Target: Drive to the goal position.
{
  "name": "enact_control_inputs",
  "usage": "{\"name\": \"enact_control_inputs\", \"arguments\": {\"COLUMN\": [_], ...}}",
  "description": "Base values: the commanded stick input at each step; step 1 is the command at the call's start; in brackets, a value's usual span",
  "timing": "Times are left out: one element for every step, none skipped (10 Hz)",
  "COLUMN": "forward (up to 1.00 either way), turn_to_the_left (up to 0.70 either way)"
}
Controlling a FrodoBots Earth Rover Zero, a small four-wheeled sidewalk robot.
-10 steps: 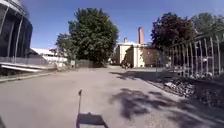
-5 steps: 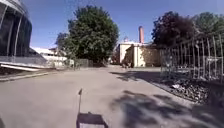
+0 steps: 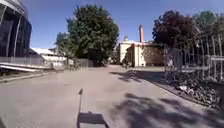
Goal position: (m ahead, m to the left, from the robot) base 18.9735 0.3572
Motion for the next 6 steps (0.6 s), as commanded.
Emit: {"name": "enact_control_inputs", "arguments": {"forward": [0.7, 0.7, 0.7, 0.7, 0.7, 0.7], "turn_to_the_left": [0.01, 0.04, 0.07, 0.04, 0.0, 0.0]}}
